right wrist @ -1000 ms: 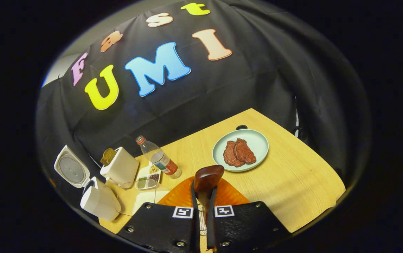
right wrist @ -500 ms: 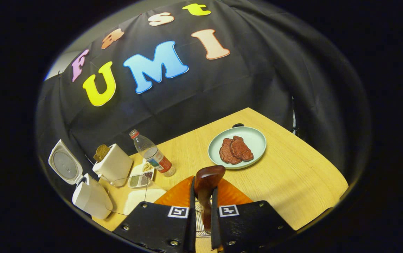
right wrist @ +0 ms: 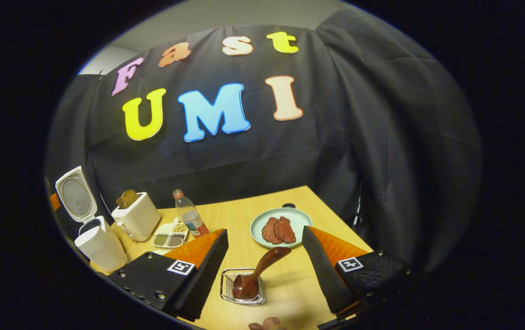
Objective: Close the left gripper, press the button to open the rice cooker; take a wooden spoon from the chopstick holder with the right hand, scoop a spoonful of rice and pour it into the rice cooker, then put the wooden spoon back into the chopstick holder.
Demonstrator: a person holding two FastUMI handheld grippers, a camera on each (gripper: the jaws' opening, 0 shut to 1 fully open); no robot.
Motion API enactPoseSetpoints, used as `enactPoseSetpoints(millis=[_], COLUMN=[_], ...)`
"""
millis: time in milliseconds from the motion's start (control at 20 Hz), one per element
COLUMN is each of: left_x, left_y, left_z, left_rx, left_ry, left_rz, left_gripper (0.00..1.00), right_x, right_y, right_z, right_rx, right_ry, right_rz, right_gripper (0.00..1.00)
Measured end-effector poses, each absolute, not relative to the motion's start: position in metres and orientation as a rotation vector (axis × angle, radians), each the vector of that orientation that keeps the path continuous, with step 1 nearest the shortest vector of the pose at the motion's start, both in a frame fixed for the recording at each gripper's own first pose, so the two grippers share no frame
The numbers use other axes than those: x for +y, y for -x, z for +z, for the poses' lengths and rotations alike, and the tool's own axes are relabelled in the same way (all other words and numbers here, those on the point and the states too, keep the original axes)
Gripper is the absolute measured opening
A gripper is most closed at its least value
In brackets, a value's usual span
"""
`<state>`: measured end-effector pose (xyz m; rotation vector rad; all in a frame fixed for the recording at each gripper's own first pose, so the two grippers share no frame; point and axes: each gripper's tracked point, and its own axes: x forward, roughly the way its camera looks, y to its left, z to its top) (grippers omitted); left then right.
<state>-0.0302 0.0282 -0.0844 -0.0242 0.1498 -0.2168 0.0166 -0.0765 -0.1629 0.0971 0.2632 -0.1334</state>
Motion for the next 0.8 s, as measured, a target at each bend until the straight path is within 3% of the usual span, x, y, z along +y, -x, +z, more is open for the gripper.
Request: enactPoseSetpoints(millis=[400, 800], left_x=[0.042, 0.109], left_y=[0.023, 0.008], left_z=[-0.065, -0.027], left_rx=[0.112, 0.102], left_ry=[0.016, 0.06], left_rz=[-0.201, -0.084], left_gripper=[0.96, 0.96], right_x=[-0.014, 0.025], right_y=[-0.008, -0.009], right_z=[-0.066, -0.05], right_rx=[0.108, 0.091], right_ry=[-0.052, -0.074], right_rz=[-0.031, 0.027], right_gripper=[0.97, 0.98])
